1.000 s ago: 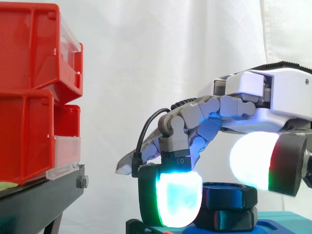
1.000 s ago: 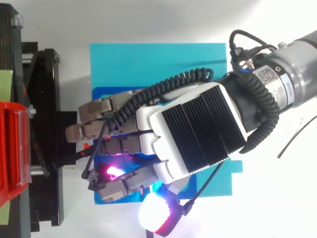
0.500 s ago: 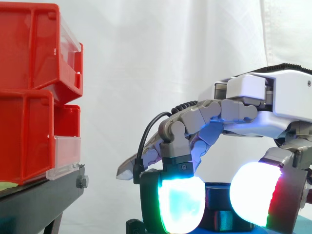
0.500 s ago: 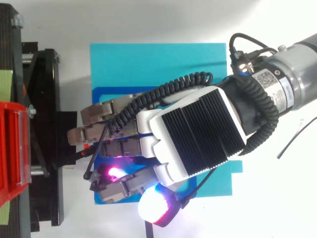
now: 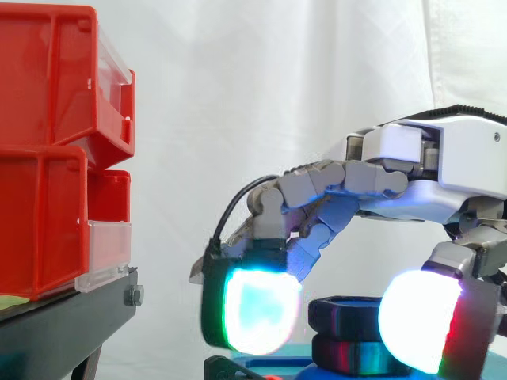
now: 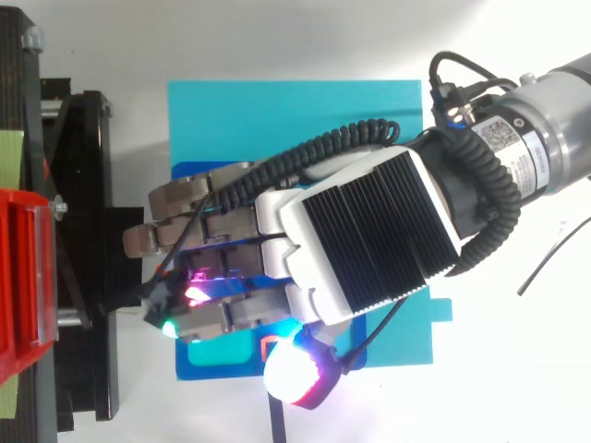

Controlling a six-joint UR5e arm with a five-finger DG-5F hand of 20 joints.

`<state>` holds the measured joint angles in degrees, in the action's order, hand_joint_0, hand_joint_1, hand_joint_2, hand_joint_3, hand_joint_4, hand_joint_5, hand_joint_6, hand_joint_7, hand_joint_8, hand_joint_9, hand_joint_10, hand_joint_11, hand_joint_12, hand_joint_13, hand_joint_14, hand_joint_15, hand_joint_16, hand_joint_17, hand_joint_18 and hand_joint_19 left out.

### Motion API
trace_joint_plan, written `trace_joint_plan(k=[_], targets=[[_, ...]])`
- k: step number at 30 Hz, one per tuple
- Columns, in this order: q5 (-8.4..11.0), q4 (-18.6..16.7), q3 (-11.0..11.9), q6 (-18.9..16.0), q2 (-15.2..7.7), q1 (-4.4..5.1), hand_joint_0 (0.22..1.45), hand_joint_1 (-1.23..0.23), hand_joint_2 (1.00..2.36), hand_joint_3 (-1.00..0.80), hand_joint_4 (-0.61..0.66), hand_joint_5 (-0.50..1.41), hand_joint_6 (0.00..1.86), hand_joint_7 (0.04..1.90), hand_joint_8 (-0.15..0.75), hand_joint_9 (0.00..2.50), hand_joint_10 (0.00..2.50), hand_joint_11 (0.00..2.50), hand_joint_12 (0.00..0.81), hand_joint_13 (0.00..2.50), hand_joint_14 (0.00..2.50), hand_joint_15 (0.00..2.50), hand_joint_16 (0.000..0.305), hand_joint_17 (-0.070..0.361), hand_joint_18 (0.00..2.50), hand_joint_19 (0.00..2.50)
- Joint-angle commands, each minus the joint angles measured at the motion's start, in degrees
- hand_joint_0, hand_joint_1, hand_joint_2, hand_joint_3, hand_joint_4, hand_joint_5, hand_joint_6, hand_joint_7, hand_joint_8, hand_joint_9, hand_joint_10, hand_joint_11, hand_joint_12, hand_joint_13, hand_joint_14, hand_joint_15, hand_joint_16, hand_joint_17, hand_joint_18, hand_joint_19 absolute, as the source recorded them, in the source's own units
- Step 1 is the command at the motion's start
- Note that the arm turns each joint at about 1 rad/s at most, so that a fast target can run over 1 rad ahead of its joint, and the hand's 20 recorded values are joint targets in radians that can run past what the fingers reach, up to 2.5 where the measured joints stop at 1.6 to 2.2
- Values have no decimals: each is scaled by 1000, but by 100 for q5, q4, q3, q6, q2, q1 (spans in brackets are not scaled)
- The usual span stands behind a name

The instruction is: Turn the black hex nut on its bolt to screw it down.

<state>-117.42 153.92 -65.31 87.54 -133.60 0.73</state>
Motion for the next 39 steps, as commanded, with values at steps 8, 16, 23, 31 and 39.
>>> trace_joint_plan(k=[8, 16, 23, 31, 39], targets=[[0, 33, 1, 0, 1, -3, 362, -442, 1000, -500, 293, -100, 503, 871, 295, 851, 4, 115, 375, 525, 0, 0, 63, 142, 387, 535], [-9, 33, -8, 0, 1, -3, 443, -388, 1000, -500, 279, -98, 504, 912, 264, 829, 6, 136, 339, 496, 0, 15, 55, 124, 335, 563], [-211, 50, 1, 114, 1, -3, 408, -385, 1000, -500, 303, -93, 504, 927, 281, 840, 6, 137, 353, 507, 0, 5, 58, 131, 359, 550], [-334, 279, 89, 237, 27, -55, 409, -388, 1000, -500, 317, -86, 504, 956, 281, 840, 6, 144, 352, 509, 1, 6, 58, 131, 364, 549], [-334, 499, 229, 255, 19, -117, 440, -435, 1000, -500, 319, -82, 504, 986, 268, 844, 7, 167, 337, 499, 0, 11, 55, 123, 350, 562]])
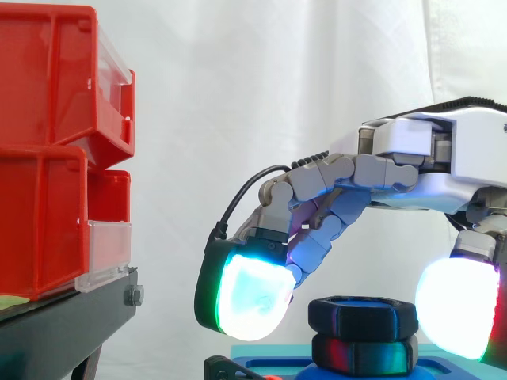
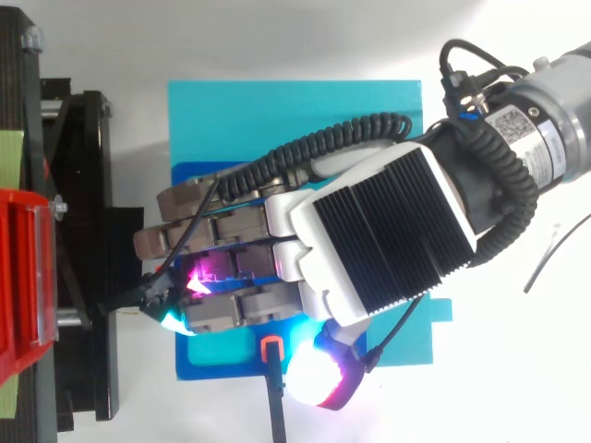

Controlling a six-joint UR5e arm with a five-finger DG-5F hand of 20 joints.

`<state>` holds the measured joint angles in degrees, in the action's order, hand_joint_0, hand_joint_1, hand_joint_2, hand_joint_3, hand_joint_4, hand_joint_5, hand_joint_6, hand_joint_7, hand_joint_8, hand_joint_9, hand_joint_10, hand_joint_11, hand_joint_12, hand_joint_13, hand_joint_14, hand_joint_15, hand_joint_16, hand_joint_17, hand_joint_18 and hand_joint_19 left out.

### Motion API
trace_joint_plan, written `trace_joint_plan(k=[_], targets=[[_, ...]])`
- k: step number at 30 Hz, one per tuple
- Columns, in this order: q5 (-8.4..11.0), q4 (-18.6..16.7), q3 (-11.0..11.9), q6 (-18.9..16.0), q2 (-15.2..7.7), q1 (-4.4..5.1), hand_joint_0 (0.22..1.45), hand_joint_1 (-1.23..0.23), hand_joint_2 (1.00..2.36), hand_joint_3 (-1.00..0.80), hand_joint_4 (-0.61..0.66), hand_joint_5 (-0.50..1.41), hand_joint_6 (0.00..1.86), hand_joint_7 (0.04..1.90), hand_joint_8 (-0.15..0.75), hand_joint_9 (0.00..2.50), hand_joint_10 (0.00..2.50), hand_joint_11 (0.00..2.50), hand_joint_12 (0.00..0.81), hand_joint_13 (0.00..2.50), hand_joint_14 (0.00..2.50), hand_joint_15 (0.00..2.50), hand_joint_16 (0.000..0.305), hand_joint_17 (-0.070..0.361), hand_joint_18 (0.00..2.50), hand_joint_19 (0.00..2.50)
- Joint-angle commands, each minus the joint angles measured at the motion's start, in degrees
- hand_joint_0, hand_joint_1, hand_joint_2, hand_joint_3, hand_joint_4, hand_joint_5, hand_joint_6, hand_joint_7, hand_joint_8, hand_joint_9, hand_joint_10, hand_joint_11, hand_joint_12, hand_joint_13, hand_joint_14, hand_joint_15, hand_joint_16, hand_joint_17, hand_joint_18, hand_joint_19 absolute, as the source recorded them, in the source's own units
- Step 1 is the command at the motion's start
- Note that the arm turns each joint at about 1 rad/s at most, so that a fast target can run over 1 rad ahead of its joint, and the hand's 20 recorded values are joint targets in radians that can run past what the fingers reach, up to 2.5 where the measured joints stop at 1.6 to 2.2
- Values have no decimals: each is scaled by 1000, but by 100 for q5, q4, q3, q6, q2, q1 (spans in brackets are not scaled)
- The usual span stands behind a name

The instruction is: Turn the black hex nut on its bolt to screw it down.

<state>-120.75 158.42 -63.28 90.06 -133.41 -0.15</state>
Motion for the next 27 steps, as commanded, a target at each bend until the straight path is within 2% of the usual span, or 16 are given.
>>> trace_joint_plan(k=[1, 13, 27], targets=[[-1, 49, 27, 3, -1, -28, 444, -440, 1000, -500, 317, -81, 505, 993, 268, 843, 7, 161, 335, 497, 0, 17, 54, 122, 346, 563], [-62, 93, 27, 56, -1, -99, 491, -597, 1004, -451, 281, -74, 505, 1057, 252, 825, 10, 181, 314, 481, 0, 26, 49, 111, 318, 578], [-89, 304, 27, 170, -1, -125, 488, -611, 1003, -470, 284, -59, 506, 1130, 250, 830, 8, 192, 311, 486, 0, 26, 49, 111, 326, 579]])
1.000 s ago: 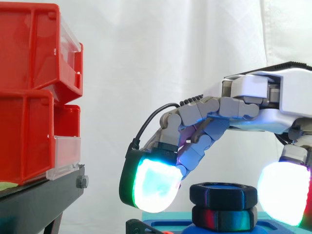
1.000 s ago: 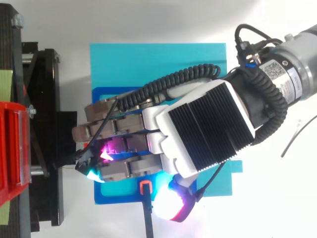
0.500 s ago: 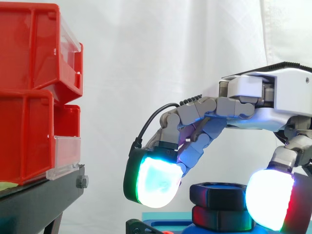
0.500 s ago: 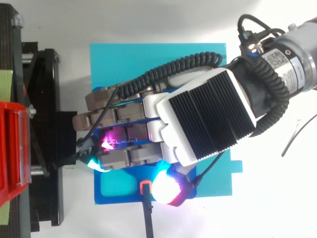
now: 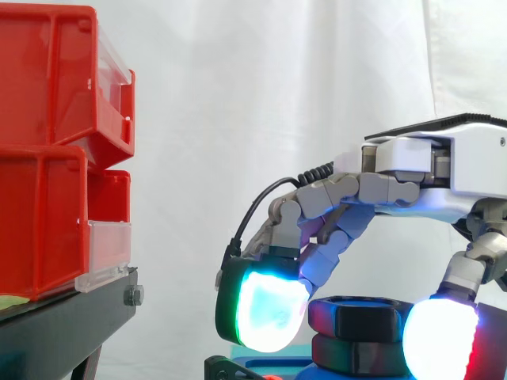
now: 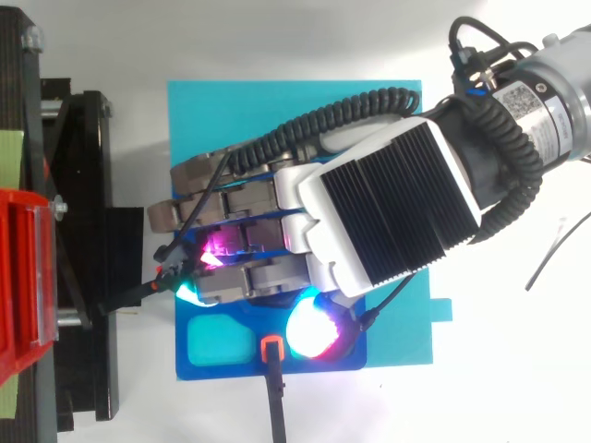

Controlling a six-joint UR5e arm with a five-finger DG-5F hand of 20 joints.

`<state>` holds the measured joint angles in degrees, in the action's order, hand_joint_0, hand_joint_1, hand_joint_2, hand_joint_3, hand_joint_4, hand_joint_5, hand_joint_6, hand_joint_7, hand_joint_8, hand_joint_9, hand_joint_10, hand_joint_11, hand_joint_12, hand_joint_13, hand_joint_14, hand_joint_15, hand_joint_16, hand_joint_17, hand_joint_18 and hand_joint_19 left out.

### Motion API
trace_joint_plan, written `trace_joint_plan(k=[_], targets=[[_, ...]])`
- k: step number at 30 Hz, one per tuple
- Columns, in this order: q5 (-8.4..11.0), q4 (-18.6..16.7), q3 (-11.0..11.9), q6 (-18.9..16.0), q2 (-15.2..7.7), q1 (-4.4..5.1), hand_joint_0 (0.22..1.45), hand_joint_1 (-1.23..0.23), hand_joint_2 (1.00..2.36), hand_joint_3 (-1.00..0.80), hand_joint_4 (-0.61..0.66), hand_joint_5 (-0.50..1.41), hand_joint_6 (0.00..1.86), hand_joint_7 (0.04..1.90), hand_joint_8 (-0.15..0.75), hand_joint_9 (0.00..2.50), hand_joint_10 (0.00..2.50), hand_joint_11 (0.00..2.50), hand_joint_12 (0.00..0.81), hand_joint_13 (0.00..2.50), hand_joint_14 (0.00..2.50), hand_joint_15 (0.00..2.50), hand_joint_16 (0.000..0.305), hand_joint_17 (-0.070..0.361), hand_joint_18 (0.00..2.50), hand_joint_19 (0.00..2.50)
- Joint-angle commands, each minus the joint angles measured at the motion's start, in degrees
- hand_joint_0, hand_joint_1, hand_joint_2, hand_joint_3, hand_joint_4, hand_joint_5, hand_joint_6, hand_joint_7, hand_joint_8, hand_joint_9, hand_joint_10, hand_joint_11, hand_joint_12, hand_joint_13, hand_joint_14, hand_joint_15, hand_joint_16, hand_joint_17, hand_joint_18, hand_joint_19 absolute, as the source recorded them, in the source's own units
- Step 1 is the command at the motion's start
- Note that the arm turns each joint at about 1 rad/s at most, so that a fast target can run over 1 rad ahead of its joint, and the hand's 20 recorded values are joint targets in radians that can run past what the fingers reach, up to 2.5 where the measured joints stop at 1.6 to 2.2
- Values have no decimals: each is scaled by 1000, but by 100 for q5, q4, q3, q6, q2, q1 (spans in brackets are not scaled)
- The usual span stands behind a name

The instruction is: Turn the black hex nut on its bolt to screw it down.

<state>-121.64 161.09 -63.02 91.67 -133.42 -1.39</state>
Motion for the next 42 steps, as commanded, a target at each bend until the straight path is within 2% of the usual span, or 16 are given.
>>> trace_joint_plan(k=[1, 7, 16, 27, 34, 42], targets=[[0, 37, 0, 8, 0, -2, 488, -610, 1003, -470, 284, -58, 506, 1134, 250, 830, 8, 192, 313, 485, 1, 30, 49, 111, 326, 579], [-44, 37, 0, 8, 0, -28, 491, -613, 1004, -460, 264, -47, 506, 1171, 254, 829, 8, 198, 312, 486, 0, 28, 49, 110, 325, 579], [-141, 45, 0, 8, 0, -46, 506, -615, 1006, -438, 168, -24, 508, 1250, 245, 835, 10, 225, 306, 482, 1, 30, 47, 106, 328, 584], [-141, 54, 0, 8, 0, -37, 515, -613, 1006, -445, 83, -10, 509, 1280, 251, 855, 10, 238, 303, 495, 2, 36, 47, 105, 338, 585], [-141, 54, 0, 8, 0, -72, 517, -611, 1007, -440, 42, -4, 509, 1306, 255, 868, 11, 242, 300, 503, 0, 36, 46, 103, 352, 587], [-141, 28, 0, 8, 0, -72, 571, -649, 1019, -307, 69, -14, 507, 1366, 247, 872, 11, 246, 288, 499, 1, 44, 43, 97, 339, 595]])
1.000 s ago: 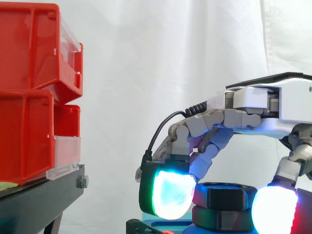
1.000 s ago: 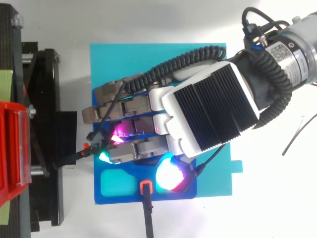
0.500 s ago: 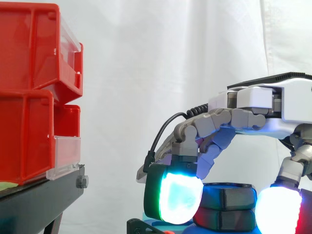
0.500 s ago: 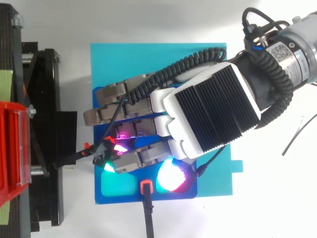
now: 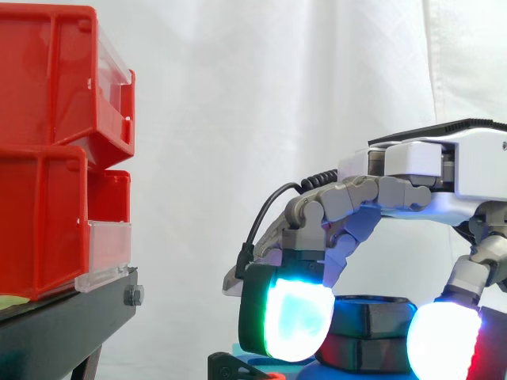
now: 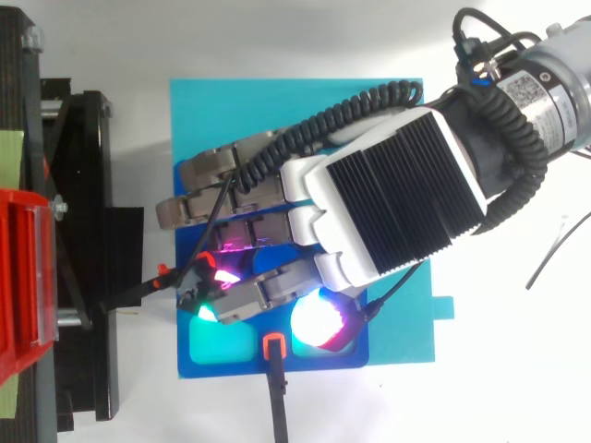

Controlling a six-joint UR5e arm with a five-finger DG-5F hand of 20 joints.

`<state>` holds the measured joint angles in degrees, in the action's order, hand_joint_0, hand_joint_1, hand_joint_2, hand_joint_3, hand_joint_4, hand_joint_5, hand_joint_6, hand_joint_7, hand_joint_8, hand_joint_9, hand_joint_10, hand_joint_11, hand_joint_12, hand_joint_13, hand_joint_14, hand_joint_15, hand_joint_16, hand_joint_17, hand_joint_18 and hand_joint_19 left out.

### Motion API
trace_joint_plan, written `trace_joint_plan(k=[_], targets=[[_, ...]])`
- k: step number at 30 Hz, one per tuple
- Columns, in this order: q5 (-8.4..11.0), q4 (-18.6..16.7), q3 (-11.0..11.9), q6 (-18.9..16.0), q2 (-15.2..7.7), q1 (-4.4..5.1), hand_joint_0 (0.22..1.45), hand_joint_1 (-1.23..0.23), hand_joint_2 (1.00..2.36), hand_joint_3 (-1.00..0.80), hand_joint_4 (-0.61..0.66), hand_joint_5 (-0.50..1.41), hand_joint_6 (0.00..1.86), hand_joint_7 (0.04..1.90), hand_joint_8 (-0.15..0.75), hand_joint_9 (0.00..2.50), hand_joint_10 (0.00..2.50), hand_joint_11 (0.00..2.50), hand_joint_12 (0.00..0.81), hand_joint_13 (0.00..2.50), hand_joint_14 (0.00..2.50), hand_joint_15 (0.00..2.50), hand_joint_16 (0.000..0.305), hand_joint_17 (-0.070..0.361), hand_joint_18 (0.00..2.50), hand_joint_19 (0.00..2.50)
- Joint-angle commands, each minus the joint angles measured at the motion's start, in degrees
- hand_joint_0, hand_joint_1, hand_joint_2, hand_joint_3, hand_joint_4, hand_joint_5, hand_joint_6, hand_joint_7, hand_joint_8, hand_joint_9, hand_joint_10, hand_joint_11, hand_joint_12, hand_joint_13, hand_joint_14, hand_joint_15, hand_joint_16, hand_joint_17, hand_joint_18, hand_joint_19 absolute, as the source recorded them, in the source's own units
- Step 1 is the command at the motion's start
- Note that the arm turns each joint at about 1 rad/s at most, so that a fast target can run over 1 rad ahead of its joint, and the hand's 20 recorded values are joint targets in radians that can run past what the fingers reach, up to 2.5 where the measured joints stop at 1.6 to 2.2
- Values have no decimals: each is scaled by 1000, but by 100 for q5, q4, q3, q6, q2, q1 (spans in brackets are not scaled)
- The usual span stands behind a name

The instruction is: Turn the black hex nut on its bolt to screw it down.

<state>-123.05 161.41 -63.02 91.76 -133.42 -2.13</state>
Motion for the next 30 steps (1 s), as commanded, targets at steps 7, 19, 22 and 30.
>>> trace_joint_plan(k=[7, 19, 22, 30], targets=[[0, -13, 1, 0, 0, 2, 577, -662, 1019, -291, 65, -14, 507, 1373, 244, 876, 11, 253, 288, 499, 1, 49, 43, 96, 337, 595], [0, -22, 1, 0, 0, 2, 462, -554, 1000, -500, 123, -5, 508, 1297, 264, 882, 10, 239, 320, 519, 2, 27, 50, 112, 378, 576], [0, -22, 1, 0, 0, 2, 420, -481, 1000, -500, 208, -15, 508, 1236, 283, 882, 9, 228, 341, 527, 1, 24, 55, 123, 399, 561], [0, 532, 625, 9, 17, 2, 408, -458, 1000, -500, 276, -40, 506, 1204, 289, 877, 9, 225, 351, 529, 0, 16, 57, 128, 402, 558]])
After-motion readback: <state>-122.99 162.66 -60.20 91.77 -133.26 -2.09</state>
